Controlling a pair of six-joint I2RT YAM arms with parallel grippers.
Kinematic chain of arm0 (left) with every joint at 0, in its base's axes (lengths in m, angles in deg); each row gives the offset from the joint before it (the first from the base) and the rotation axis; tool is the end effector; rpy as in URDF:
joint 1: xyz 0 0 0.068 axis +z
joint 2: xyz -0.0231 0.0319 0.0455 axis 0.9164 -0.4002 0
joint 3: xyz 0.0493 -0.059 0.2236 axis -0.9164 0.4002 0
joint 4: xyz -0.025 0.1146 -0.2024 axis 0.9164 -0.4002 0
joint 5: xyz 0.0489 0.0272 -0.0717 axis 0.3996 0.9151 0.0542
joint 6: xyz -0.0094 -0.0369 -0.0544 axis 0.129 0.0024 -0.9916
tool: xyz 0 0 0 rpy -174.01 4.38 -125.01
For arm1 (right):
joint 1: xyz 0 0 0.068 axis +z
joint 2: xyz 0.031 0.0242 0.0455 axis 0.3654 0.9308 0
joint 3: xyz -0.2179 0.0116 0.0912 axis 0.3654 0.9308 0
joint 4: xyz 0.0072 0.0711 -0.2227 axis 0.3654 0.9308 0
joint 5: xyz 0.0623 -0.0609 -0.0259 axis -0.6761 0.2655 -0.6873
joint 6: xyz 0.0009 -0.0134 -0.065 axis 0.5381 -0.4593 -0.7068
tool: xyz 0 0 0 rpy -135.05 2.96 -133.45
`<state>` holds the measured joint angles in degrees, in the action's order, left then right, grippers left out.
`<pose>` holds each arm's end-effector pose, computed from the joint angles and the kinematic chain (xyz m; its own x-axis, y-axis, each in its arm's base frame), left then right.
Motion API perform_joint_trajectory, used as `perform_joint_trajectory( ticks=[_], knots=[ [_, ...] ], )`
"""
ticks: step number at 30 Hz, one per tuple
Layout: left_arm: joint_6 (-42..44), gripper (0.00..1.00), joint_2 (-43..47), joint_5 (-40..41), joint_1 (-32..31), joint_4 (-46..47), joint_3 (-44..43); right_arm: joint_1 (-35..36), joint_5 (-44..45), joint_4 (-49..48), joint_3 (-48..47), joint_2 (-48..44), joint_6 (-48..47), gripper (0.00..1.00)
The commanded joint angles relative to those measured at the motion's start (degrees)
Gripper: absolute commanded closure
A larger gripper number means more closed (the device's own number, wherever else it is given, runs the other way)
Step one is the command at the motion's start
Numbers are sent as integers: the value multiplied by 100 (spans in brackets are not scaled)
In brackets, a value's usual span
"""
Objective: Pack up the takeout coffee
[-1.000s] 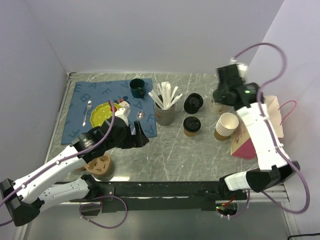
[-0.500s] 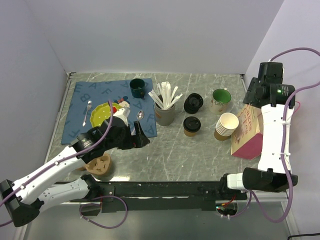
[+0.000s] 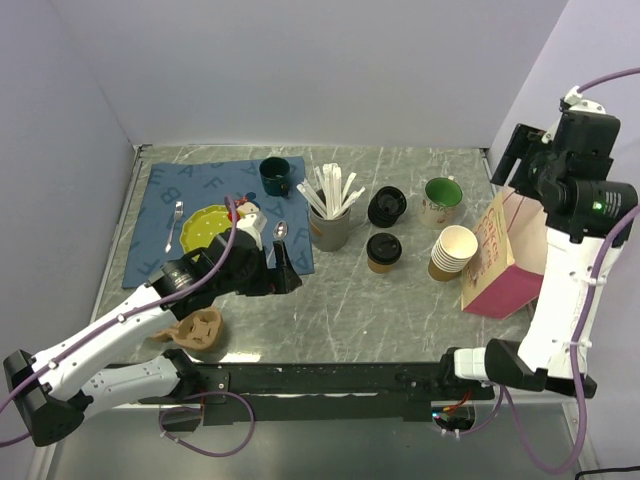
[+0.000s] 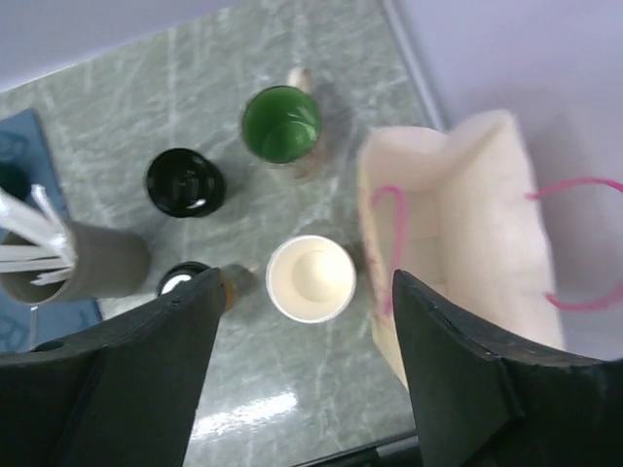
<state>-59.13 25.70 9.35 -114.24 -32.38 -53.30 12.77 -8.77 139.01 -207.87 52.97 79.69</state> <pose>0.1398 -0.1507 0.2730 -0.8223 -0.1921 -0.5356 0.1621 0.8232 -0.5442 0.1859 -0.0327 0.4627 -0.4715 0.2051 -0.8577 0.2828 0.9564 0.0732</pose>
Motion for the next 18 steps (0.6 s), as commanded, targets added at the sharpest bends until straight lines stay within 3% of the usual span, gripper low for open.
perform_joint_trajectory(
  ticks=[1,4,7,12,15,16,18],
  knots=[
    [178,3,-33,-33,2,123,-272,-47,1025,199,404,-149,-65,12],
    [178,3,-6,-76,2,211,-210,-47,1063,182,852,-228,-109,9],
    [169,3,-24,-120,2,290,-192,-91,1045,129,1327,-264,-170,11],
    [213,3,-85,-121,2,299,-218,-408,133,-370,2179,-299,-302,18],
    [257,3,-156,-33,2,185,-333,-417,156,-425,2304,-246,-426,28],
    [266,3,-182,-24,11,167,-385,-434,210,-442,2303,-203,-452,37],
    [266,3,-191,-50,11,132,-412,-469,385,-460,2321,-176,-461,45]
  ],
)
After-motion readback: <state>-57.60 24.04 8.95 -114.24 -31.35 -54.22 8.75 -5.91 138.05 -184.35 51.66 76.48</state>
